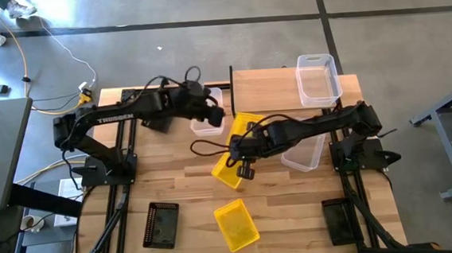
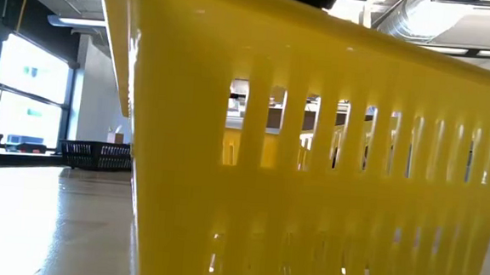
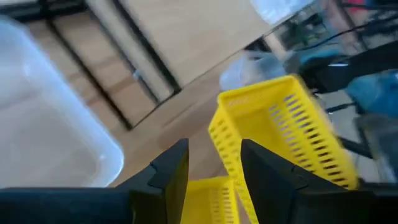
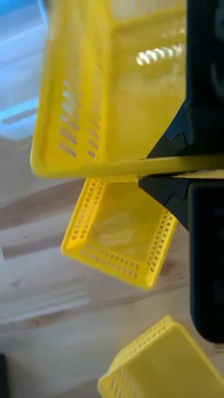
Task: Stack baskets on shelf by color
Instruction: Put the top left yellow bin on the shelf
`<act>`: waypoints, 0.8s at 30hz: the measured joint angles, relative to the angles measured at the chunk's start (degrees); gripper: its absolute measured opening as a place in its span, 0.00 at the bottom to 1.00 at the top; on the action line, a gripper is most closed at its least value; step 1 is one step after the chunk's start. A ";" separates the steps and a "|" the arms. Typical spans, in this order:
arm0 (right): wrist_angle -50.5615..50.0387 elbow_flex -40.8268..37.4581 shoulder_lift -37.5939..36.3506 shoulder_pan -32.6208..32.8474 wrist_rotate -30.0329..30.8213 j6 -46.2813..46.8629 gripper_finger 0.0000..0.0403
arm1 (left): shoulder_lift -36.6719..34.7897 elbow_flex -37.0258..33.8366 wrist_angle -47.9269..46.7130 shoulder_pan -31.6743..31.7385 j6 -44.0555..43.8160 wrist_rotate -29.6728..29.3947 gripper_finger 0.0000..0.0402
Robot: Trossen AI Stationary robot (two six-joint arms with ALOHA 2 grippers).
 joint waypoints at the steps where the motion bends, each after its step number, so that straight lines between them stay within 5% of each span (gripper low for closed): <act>1: -0.42 0.01 -0.29 0.00 0.41 0.75 0.00 | -0.48 -0.07 -0.09 0.80 1.31 0.87 0.34; 11: -0.54 0.00 -5.83 0.00 6.73 2.36 0.00 | -4.23 -0.16 0.64 4.54 13.86 2.86 0.34; 24: -10.45 0.02 -16.33 -0.01 24.65 -0.25 0.00 | -5.30 -0.17 0.23 4.79 25.38 2.77 0.34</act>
